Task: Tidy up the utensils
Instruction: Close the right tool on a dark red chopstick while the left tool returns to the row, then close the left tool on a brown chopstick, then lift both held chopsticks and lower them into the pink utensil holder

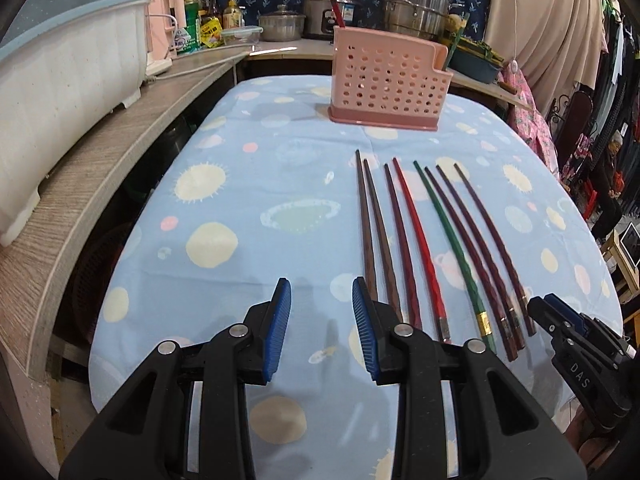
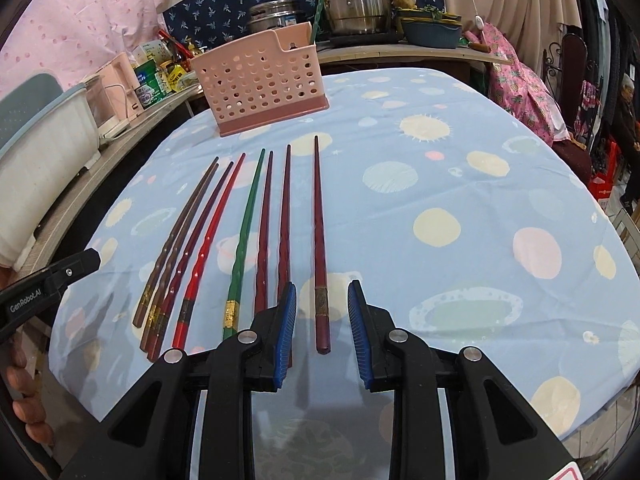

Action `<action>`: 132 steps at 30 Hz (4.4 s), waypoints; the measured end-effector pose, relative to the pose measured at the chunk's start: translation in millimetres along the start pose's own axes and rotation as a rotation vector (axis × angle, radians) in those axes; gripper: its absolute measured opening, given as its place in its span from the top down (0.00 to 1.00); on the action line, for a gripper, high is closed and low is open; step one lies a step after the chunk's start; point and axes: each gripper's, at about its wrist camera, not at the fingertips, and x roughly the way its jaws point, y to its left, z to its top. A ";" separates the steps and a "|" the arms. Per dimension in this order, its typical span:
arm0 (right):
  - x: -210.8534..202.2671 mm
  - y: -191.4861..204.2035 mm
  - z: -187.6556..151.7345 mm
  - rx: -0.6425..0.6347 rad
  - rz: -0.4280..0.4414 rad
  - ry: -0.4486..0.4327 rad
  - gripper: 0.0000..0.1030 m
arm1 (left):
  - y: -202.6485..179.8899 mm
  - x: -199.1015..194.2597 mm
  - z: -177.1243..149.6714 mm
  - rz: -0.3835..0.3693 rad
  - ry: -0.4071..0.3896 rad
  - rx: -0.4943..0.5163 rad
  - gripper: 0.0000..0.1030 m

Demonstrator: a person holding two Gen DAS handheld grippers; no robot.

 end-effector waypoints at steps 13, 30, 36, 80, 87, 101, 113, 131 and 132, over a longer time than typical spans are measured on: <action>7.8 -0.7 -7.5 -0.019 -0.021 0.004 0.91 | -6.7 14.7 -12.2 -0.043 0.055 0.001 0.70; 2.1 -7.7 -14.4 0.011 -0.003 -0.006 0.93 | -18.4 30.6 -23.8 -0.095 0.105 -0.001 0.70; 2.0 -7.4 -15.5 0.006 -0.005 -0.011 0.93 | -21.2 33.0 -22.0 -0.074 0.094 0.015 0.70; 2.9 -9.4 -16.6 0.023 0.012 -0.003 0.93 | 2.1 13.2 -46.0 -0.022 0.090 0.007 0.93; 2.2 -9.0 -17.7 0.020 0.007 -0.010 0.93 | 1.6 13.0 -46.6 -0.020 0.089 0.015 0.93; 3.0 -10.8 -18.0 0.035 0.014 -0.019 0.93 | -0.4 12.9 -47.4 -0.008 0.084 0.045 0.93; -3.9 -6.7 -15.4 0.020 -0.008 0.009 0.93 | 6.3 7.6 -42.3 -0.039 0.096 0.025 0.93; -105.6 -18.2 82.6 0.060 0.044 -0.234 0.94 | 14.7 -82.5 56.7 -0.077 -0.096 -0.010 0.93; -107.4 -19.4 89.2 0.066 0.050 -0.242 0.94 | 13.4 -84.6 64.9 -0.077 -0.107 -0.010 0.93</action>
